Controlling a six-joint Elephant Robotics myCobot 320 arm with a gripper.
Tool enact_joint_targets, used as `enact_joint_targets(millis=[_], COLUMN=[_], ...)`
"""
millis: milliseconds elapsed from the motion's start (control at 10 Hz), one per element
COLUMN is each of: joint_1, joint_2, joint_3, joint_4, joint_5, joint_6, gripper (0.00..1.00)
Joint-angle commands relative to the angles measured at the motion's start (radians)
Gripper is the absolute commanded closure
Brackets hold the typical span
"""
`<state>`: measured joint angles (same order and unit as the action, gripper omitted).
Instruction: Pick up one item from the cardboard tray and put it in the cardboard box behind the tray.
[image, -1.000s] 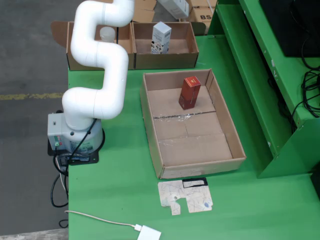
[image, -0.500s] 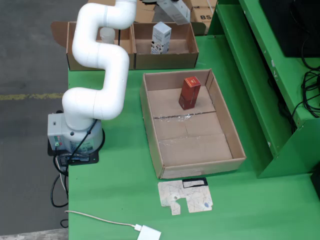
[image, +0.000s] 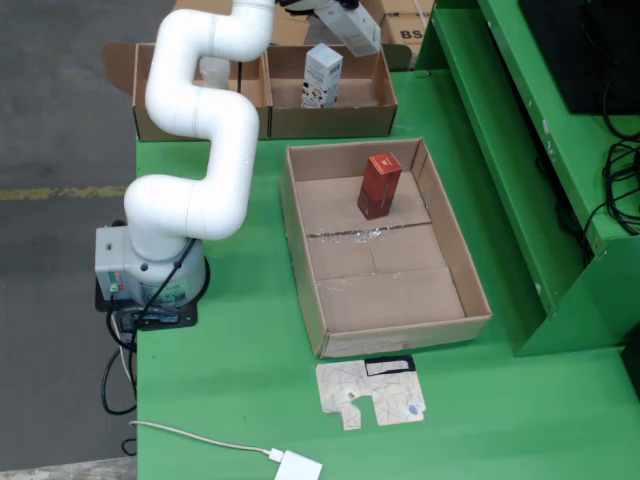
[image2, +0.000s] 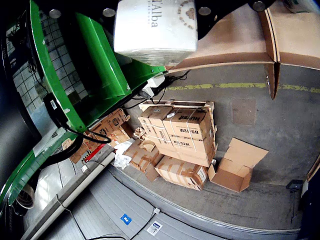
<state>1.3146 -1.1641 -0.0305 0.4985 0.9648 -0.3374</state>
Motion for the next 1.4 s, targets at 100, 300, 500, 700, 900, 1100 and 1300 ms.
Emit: enact_joint_targets(millis=[100, 300, 500, 700, 900, 1100, 1300], joint_1=[-0.014, -0.016, -0.017, -0.026, -0.028, -0.029, -0.034], joint_2=[0.017, 0.005, -0.007, -0.026, -0.031, -0.036, -0.042], joint_3=[0.031, 0.031, 0.031, 0.031, 0.031, 0.031, 0.031], joint_4=[0.013, 0.013, 0.013, 0.013, 0.013, 0.013, 0.013], joint_5=[-0.012, -0.012, -0.012, -0.012, -0.012, -0.012, -0.012], joint_6=[0.0, 0.0, -0.018, -0.004, -0.008, -0.008, -0.006], gripper=[1.0, 1.0, 1.0, 1.0, 1.0, 1.0, 1.0])
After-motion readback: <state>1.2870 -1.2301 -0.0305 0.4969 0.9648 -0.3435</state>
